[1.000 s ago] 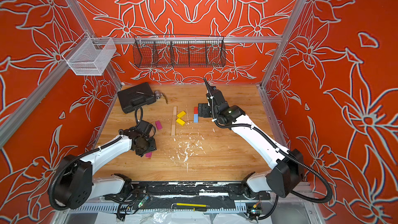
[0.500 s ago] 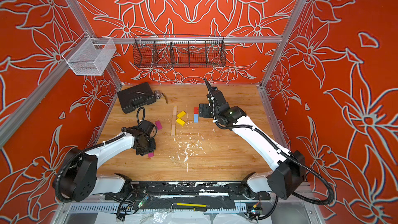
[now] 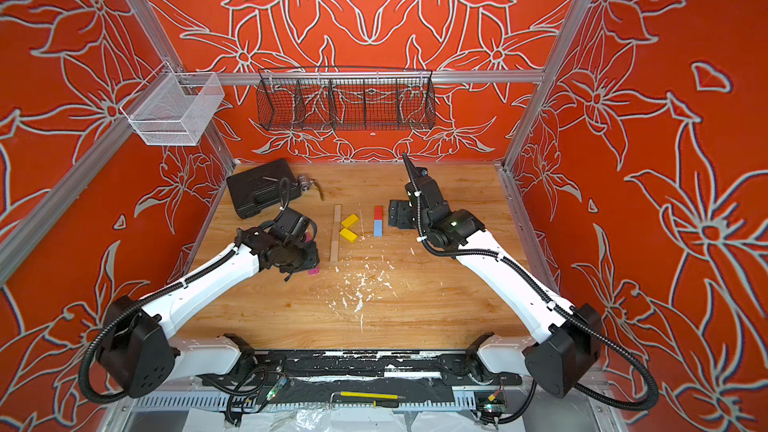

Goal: Assemble the letter k with building blocks
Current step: Pick up the building block from the center of the board, then assemble the building block at the center of the board.

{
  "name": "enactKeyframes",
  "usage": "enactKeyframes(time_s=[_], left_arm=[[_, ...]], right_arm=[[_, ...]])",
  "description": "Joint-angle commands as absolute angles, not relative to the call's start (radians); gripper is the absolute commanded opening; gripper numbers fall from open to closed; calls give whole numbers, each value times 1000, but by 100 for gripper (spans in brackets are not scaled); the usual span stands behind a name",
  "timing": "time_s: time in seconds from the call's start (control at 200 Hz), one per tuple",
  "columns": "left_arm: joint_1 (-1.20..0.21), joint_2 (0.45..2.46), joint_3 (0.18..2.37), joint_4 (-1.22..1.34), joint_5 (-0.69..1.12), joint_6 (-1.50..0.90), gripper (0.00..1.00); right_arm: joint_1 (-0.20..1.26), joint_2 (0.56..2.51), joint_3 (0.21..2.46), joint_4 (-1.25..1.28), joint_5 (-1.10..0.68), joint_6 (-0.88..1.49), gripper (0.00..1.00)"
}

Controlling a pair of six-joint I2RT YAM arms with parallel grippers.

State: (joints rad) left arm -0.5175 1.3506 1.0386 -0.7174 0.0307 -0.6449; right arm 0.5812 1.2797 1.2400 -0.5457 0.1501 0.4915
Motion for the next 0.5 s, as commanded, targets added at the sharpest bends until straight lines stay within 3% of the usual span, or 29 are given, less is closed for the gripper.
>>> enactKeyframes(time_s=[0.0, 0.495], left_arm=[[-589, 1460, 1129, -693, 1, -678, 21], [-718, 1999, 1557, -668, -53, -676, 18]], right_arm=[[571, 1241, 1219, -571, 188, 520, 88], [569, 1155, 1149, -595, 219, 540, 88]])
